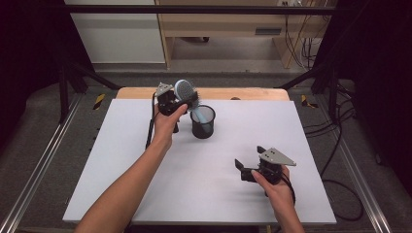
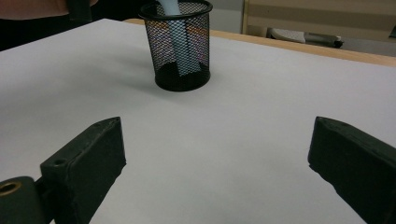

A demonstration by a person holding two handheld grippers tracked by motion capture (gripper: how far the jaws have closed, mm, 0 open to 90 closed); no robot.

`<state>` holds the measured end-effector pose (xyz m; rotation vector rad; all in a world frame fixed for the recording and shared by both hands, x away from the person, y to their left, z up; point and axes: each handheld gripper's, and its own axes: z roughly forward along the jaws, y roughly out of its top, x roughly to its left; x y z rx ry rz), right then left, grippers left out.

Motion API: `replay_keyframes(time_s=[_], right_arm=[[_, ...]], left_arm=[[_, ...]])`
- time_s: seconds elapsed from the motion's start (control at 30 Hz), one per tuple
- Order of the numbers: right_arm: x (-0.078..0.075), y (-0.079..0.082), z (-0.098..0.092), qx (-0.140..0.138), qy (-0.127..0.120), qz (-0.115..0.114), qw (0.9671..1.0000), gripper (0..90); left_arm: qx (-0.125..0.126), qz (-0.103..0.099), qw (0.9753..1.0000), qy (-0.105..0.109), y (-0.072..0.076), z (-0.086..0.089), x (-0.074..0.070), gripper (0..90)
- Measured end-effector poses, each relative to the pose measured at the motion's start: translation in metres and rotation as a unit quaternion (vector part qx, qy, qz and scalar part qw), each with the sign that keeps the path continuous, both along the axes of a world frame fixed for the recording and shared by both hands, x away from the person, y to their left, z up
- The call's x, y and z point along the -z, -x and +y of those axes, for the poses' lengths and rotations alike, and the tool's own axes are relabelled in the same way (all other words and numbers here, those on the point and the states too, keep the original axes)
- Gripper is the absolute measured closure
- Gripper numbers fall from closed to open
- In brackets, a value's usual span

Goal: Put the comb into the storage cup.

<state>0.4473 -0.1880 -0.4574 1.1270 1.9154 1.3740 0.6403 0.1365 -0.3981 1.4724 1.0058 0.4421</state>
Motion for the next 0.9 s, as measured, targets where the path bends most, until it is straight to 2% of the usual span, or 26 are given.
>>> replay_keyframes(time_s=[0.4, 0.7, 0.9], right_arm=[[-0.0002, 0.0001, -0.0001, 0.000, 0.001, -0.001, 1.0000, 4.2], [-0.0002, 0.0000, -0.0002, 0.000, 0.000, -0.001, 1.0000, 4.2], [-0.0002, -0.0003, -0.0004, 0.001, 0.000, 0.000, 1.0000, 4.2]], left_arm=[[-0.004, -0.004, 0.9999, -0.012, 0.0018, 0.0003, -0.0001, 22.8], [-0.009, -0.003, 0.9996, -0.025, 0.0040, -0.0018, 0.0010, 11.6], [-0.013, -0.002, 0.9996, -0.027, 0.0050, -0.0020, 0.0014, 7.0]])
